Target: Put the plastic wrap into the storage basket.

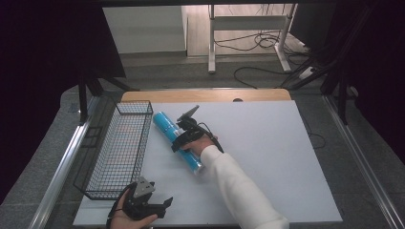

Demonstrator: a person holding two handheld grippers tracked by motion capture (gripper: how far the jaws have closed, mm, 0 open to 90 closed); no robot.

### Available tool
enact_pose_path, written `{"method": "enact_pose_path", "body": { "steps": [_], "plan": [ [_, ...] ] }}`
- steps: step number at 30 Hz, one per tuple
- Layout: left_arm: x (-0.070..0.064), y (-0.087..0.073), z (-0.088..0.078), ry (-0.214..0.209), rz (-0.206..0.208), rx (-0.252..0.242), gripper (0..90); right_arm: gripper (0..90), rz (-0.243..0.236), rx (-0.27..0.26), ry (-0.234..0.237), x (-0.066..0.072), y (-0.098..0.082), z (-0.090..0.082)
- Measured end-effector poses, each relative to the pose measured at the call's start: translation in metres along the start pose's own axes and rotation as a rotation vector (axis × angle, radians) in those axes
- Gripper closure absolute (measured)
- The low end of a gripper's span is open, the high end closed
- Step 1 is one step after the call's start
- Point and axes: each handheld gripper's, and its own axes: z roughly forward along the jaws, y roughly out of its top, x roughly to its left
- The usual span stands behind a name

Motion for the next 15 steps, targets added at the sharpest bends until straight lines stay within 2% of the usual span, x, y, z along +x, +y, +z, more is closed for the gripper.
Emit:
{"method": "enact_pose_path", "body": {
  "steps": [1, 4, 5, 7, 8, 9, 10, 11, 12, 13, 15],
  "plan": [
    [-0.001, 0.000, 0.000, -0.003, 0.000, -0.004, 16.2, 32.1, 0.017, -0.019, 0.021, -0.004, -0.004, -0.007],
    [-0.001, 0.001, -0.001, -0.008, -0.001, -0.008, 16.1, 32.1, 0.033, -0.031, 0.037, -0.007, -0.007, -0.013],
    [-0.001, 0.001, -0.001, -0.013, -0.006, -0.012, 16.2, 32.1, 0.045, -0.054, 0.063, -0.013, -0.014, -0.023],
    [0.000, 0.001, -0.001, -0.015, -0.009, -0.015, 16.2, 32.1, 0.045, -0.061, 0.068, -0.015, -0.017, -0.026],
    [0.000, 0.002, -0.002, -0.025, -0.017, -0.020, 16.2, 32.1, 0.061, -0.091, 0.087, -0.019, -0.025, -0.037],
    [0.000, 0.002, -0.002, -0.025, -0.017, -0.020, 16.2, 32.1, 0.061, -0.091, 0.087, -0.019, -0.025, -0.037],
    [0.001, 0.003, -0.002, -0.043, -0.031, -0.023, 16.2, 32.1, 0.058, -0.105, 0.098, -0.021, -0.030, -0.042],
    [0.001, 0.004, -0.002, -0.074, -0.053, -0.033, 16.2, 32.0, 0.079, -0.125, 0.137, -0.025, -0.040, -0.053],
    [0.002, 0.006, -0.002, -0.099, -0.068, -0.040, 16.2, 32.0, 0.079, -0.125, 0.137, -0.025, -0.040, -0.053],
    [0.003, 0.009, -0.002, -0.114, -0.084, -0.049, 16.2, 32.0, 0.078, -0.154, 0.157, -0.027, -0.053, -0.064],
    [0.003, 0.010, -0.002, -0.116, -0.088, -0.054, 16.2, 32.0, 0.080, -0.171, 0.159, -0.029, -0.059, -0.069]
  ]
}}
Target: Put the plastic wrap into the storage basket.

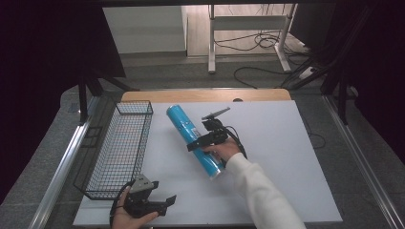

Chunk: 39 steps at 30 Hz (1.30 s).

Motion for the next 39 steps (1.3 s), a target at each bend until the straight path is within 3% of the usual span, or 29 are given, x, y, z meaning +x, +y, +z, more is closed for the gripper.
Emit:
{"method": "enact_pose_path", "body": {
  "steps": [4, 9, 10, 11, 18, 21, 22, 23, 24, 25, 26, 27, 28, 34, 35, 39],
  "plan": [
    [-0.001, 0.002, 0.001, 0.008, -0.007, -0.003, 16.7, 32.0, 0.007, -0.085, 0.025, -0.010, -0.029, -0.031],
    [0.000, 0.008, 0.001, -0.040, -0.057, -0.031, 17.1, 31.9, 0.010, -0.139, 0.033, -0.016, -0.050, -0.049],
    [0.002, 0.012, 0.002, -0.075, -0.085, -0.044, 17.1, 31.9, 0.007, -0.167, 0.043, -0.019, -0.061, -0.055],
    [0.002, 0.012, 0.002, -0.075, -0.085, -0.044, 17.0, 31.9, 0.008, -0.173, 0.047, -0.019, -0.065, -0.058],
    [0.006, 0.030, 0.014, -0.229, -0.204, -0.111, 14.6, 31.9, 0.006, -0.220, 0.075, -0.018, -0.093, -0.067],
    [0.007, 0.036, 0.017, -0.251, -0.221, -0.125, 14.2, 31.9, 0.003, -0.226, 0.073, -0.017, -0.098, -0.070],
    [0.009, 0.043, 0.022, -0.291, -0.249, -0.141, 13.5, 31.9, 0.005, -0.230, 0.076, -0.016, -0.103, -0.072],
    [0.009, 0.043, 0.022, -0.291, -0.249, -0.141, 13.1, 31.9, 0.005, -0.230, 0.076, -0.016, -0.103, -0.072],
    [0.013, 0.050, 0.028, -0.345, -0.291, -0.159, 12.6, 31.9, 0.006, -0.237, 0.084, -0.014, -0.108, -0.074],
    [0.013, 0.050, 0.028, -0.345, -0.291, -0.159, 12.4, 31.9, 0.006, -0.237, 0.084, -0.014, -0.108, -0.074],
    [0.016, 0.057, 0.035, -0.417, -0.333, -0.181, 12.4, 31.9, 0.004, -0.241, 0.096, -0.011, -0.111, -0.075],
    [0.016, 0.057, 0.035, -0.417, -0.333, -0.181, 12.4, 31.9, 0.004, -0.241, 0.096, -0.011, -0.111, -0.075],
    [0.018, 0.064, 0.042, -0.465, -0.358, -0.201, 12.4, 31.9, -0.009, -0.260, 0.081, -0.007, -0.115, -0.075],
    [0.020, 0.079, 0.055, -0.541, -0.369, -0.229, 12.8, 31.9, -0.013, -0.266, 0.093, -0.005, -0.117, -0.074],
    [0.021, 0.084, 0.061, -0.574, -0.384, -0.237, 12.7, 31.9, -0.010, -0.271, 0.100, -0.004, -0.118, -0.071],
    [0.021, 0.091, 0.072, -0.597, -0.402, -0.236, 13.0, 31.9, -0.014, -0.283, 0.103, -0.002, -0.118, -0.067]
  ]
}}
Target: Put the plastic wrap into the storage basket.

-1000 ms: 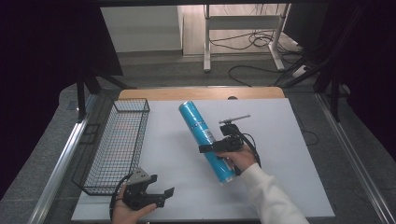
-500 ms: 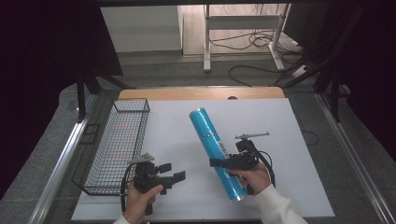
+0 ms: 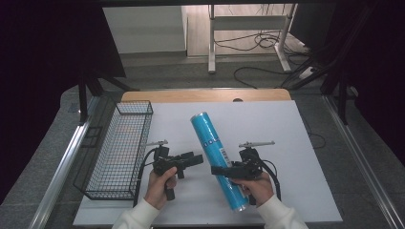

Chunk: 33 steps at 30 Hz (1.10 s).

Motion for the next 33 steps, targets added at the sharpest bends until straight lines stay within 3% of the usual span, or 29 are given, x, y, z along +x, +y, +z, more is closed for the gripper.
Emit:
{"method": "enact_pose_path", "body": {
  "steps": [9, 14, 15, 18, 19, 26, 31, 33],
  "plan": [
    [0.011, 0.002, 0.025, -0.072, -0.060, 0.020, 14.2, 31.9, -0.024, -0.023, 0.025, 0.009, -0.001, 0.009],
    [0.010, 0.002, 0.031, -0.104, -0.065, 0.017, 19.1, 31.8, -0.034, -0.022, 0.027, 0.012, -0.001, 0.013],
    [0.009, 0.002, 0.035, -0.102, -0.052, 0.040, 19.9, 31.9, -0.044, -0.016, 0.028, 0.014, -0.001, 0.016],
    [0.006, 0.002, 0.036, -0.076, -0.038, 0.043, 23.3, 31.8, -0.056, -0.012, 0.026, 0.016, -0.001, 0.019],
    [0.008, 0.003, 0.035, -0.094, -0.051, 0.039, 26.4, 31.8, -0.071, -0.018, 0.017, 0.017, -0.001, 0.020],
    [0.008, 0.004, 0.033, -0.090, -0.066, 0.037, 28.3, 31.6, -0.068, -0.022, 0.027, 0.016, -0.001, 0.021],
    [0.006, 0.007, 0.029, -0.108, -0.073, 0.019, 30.3, 30.6, -0.074, -0.048, 0.051, 0.017, -0.001, 0.023],
    [0.005, 0.011, 0.026, -0.118, -0.075, 0.020, 30.9, 28.0, -0.072, -0.054, 0.088, 0.018, 0.000, 0.022]
  ]
}}
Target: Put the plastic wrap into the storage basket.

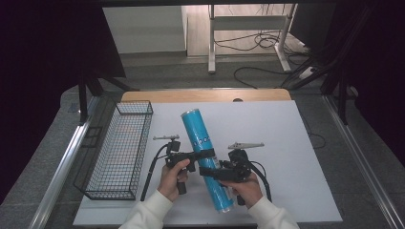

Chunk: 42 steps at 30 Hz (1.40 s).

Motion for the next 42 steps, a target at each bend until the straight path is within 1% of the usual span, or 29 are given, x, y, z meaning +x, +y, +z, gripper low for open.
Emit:
{"method": "enact_pose_path", "body": {
  "steps": [1, 2, 3, 5, 6, 7, 8, 9, 10, 11, 12, 14, 15, 16, 17, 18, 19, 20, 21, 23, 24, 26, 27, 28, 29, 30, 33, 38, 42],
  "plan": [
    [0.000, 0.000, 0.000, 0.000, 0.000, 0.000, 31.1, 28.0, 0.000, 0.000, 0.000, 0.000, 0.000, 0.000],
    [-0.001, 0.001, -0.001, -0.002, -0.001, -0.001, 31.1, 25.6, 0.000, -0.006, 0.015, 0.000, 0.000, 0.000],
    [-0.001, 0.002, -0.002, -0.001, 0.004, -0.001, 31.3, 18.6, -0.001, -0.021, 0.037, 0.002, 0.001, -0.002],
    [-0.003, 0.005, -0.007, 0.009, 0.017, -0.007, 31.4, 16.4, -0.009, -0.022, 0.038, 0.003, 0.002, -0.005],
    [-0.004, 0.007, -0.013, 0.012, 0.019, -0.015, 31.5, 13.1, -0.037, -0.029, 0.018, 0.005, 0.003, -0.011],
    [-0.004, 0.007, -0.013, 0.012, 0.019, -0.015, 31.5, 13.1, -0.037, -0.029, 0.018, 0.005, 0.003, -0.011],
    [-0.006, 0.009, -0.019, 0.015, 0.015, -0.024, 31.5, 11.3, -0.061, -0.038, 0.013, 0.005, 0.005, -0.021],
    [-0.006, 0.009, -0.019, 0.015, 0.015, -0.024, 31.6, 11.3, -0.061, -0.038, 0.013, 0.005, 0.005, -0.021],
    [-0.009, 0.011, -0.026, 0.030, 0.028, -0.029, 31.6, 10.2, -0.068, -0.050, 0.009, 0.005, 0.006, -0.031],
    [-0.009, 0.011, -0.026, 0.030, 0.028, -0.029, 31.6, 10.2, -0.068, -0.050, 0.009, 0.005, 0.006, -0.031],
    [-0.011, 0.012, -0.030, 0.039, 0.032, -0.027, 31.6, 9.8, -0.075, -0.053, 0.005, 0.003, 0.006, -0.036],
    [-0.014, 0.012, -0.040, 0.054, 0.033, -0.026, 31.7, 9.7, -0.064, -0.066, -0.011, -0.005, 0.005, -0.050],
    [-0.014, 0.012, -0.040, 0.054, 0.033, -0.026, 31.7, 9.7, -0.064, -0.066, -0.011, -0.005, 0.005, -0.050],
    [-0.016, 0.013, -0.047, 0.061, 0.040, -0.028, 31.7, 9.8, -0.060, -0.070, -0.040, -0.013, 0.003, -0.060],
    [-0.016, 0.013, -0.047, 0.061, 0.040, -0.028, 31.7, 9.8, -0.060, -0.070, -0.040, -0.013, 0.003, -0.060],
    [-0.017, 0.013, -0.050, 0.067, 0.045, -0.028, 31.7, 9.8, -0.058, -0.070, -0.074, -0.020, 0.001, -0.067],
    [-0.019, 0.013, -0.054, 0.071, 0.048, -0.029, 31.7, 9.8, -0.058, -0.070, -0.074, -0.020, 0.001, -0.067],
    [-0.020, 0.014, -0.057, 0.076, 0.049, -0.030, 31.7, 9.9, -0.045, -0.070, -0.098, -0.028, -0.003, -0.074],
    [-0.022, 0.015, -0.062, 0.085, 0.060, -0.026, 31.7, 9.9, -0.045, -0.070, -0.098, -0.028, -0.003, -0.074],
    [-0.026, 0.017, -0.068, 0.106, 0.066, -0.028, 31.7, 9.9, -0.029, -0.060, -0.133, -0.039, -0.008, -0.080],
    [-0.028, 0.019, -0.073, 0.116, 0.071, -0.028, 31.7, 9.9, -0.029, -0.060, -0.133, -0.039, -0.008, -0.080],
    [-0.033, 0.022, -0.082, 0.136, 0.071, -0.033, 31.7, 10.1, -0.020, -0.046, -0.183, -0.050, -0.013, -0.083],
    [-0.033, 0.022, -0.082, 0.136, 0.071, -0.033, 31.7, 10.1, -0.020, -0.046, -0.183, -0.050, -0.013, -0.083],
    [-0.034, 0.023, -0.086, 0.139, 0.071, -0.034, 31.7, 10.1, -0.017, -0.036, -0.205, -0.054, -0.014, -0.084],
    [-0.036, 0.024, -0.090, 0.149, 0.070, -0.035, 31.7, 10.1, -0.017, -0.036, -0.205, -0.054, -0.014, -0.084],
    [-0.038, 0.026, -0.096, 0.168, 0.079, -0.034, 31.8, 10.1, -0.016, -0.028, -0.220, -0.059, -0.016, -0.085],
    [-0.041, 0.028, -0.103, 0.184, 0.084, -0.035, 31.8, 10.2, -0.019, -0.023, -0.232, -0.060, -0.017, -0.085],
    [-0.048, 0.033, -0.122, 0.241, 0.079, -0.030, 31.8, 10.4, -0.021, -0.019, -0.246, -0.063, -0.018, -0.084],
    [-0.053, 0.037, -0.137, 0.263, 0.079, -0.032, 31.8, 10.5, -0.026, -0.014, -0.257, -0.064, -0.018, -0.083]
  ]
}}
